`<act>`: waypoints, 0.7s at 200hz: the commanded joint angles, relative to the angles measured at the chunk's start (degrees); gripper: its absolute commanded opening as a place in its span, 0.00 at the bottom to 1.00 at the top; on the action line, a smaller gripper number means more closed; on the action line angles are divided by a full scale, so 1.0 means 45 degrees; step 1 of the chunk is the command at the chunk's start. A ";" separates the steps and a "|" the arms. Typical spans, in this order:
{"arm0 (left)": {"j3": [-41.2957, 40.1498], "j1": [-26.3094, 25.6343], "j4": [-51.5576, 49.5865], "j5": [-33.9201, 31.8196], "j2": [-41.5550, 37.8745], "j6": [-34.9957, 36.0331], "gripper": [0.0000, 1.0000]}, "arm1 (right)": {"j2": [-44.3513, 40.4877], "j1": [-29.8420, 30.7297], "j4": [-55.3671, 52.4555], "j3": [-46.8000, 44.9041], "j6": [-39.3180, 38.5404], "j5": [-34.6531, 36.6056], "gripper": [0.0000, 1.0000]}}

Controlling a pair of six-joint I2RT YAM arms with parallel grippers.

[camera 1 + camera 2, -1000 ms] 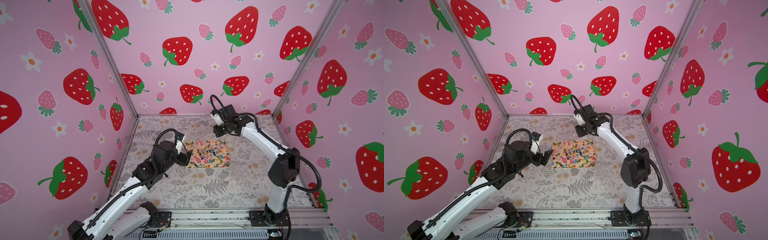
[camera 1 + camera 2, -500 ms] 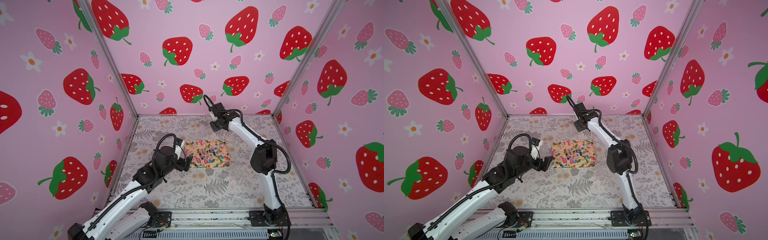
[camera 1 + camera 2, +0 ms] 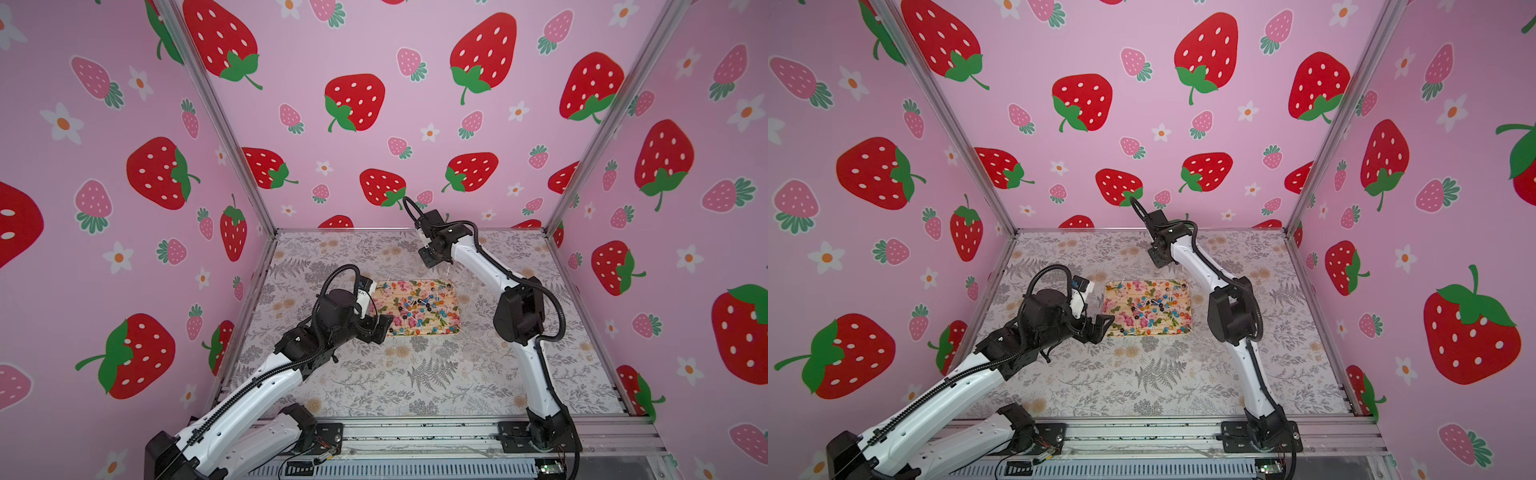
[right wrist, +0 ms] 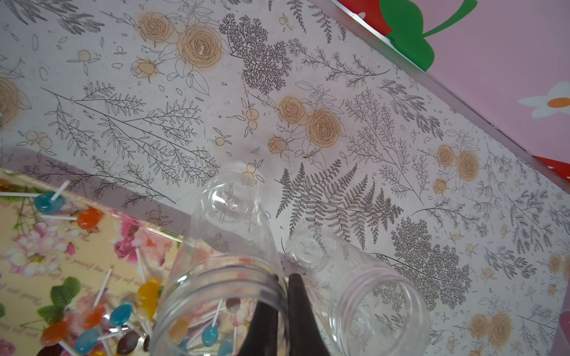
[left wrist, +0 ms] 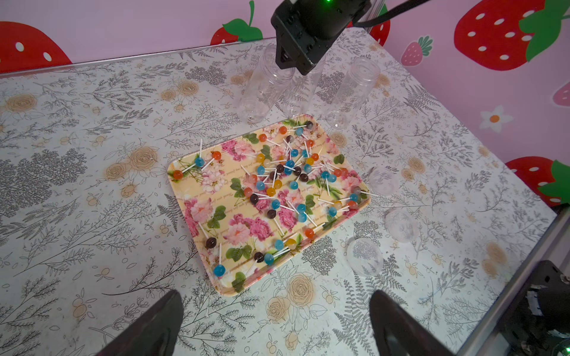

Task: Pour the candies out of the jar
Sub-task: Place the jar at the center of the board.

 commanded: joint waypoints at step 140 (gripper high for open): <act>0.0266 0.0355 0.0286 -0.0260 0.0108 0.0193 0.97 | 0.0730 -0.0319 -0.0647 0.1692 0.0070 -0.0229 0.30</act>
